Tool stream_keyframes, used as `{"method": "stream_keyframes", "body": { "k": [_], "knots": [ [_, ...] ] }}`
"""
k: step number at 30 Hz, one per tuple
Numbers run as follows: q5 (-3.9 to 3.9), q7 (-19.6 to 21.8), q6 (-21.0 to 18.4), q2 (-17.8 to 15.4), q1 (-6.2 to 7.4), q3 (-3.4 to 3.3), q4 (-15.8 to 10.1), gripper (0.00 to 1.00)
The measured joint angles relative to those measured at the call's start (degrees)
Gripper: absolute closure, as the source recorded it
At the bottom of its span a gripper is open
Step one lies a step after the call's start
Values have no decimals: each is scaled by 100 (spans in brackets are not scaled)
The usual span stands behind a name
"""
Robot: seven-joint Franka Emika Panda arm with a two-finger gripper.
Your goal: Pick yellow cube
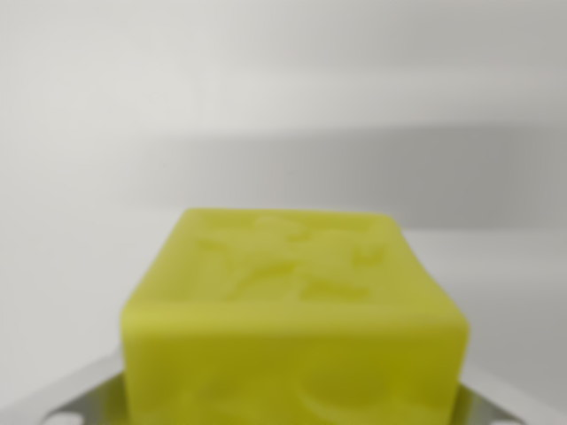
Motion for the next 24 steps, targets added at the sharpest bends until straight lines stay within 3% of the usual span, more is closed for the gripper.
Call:
{"method": "stream_keyframes", "body": {
  "k": [24],
  "knots": [
    [-38,27,-977,-805,-3,0,173,100]
  ]
}}
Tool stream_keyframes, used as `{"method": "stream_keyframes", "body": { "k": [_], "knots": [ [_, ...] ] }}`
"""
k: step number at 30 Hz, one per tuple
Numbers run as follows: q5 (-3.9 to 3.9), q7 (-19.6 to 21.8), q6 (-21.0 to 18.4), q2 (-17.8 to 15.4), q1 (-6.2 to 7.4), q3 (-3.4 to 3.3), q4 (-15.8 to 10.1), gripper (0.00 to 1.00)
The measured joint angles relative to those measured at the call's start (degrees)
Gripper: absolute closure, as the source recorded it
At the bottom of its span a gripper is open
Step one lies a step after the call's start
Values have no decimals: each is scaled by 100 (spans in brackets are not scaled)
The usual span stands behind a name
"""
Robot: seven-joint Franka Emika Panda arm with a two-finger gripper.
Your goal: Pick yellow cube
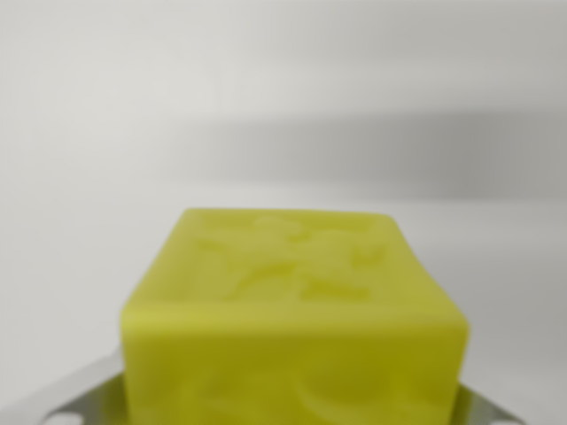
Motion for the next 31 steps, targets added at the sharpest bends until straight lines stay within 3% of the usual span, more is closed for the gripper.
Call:
{"method": "stream_keyframes", "body": {
  "k": [21,31],
  "knots": [
    [-16,13,-844,-550,1,0,293,100],
    [-17,14,-899,-582,2,0,317,100]
  ]
}}
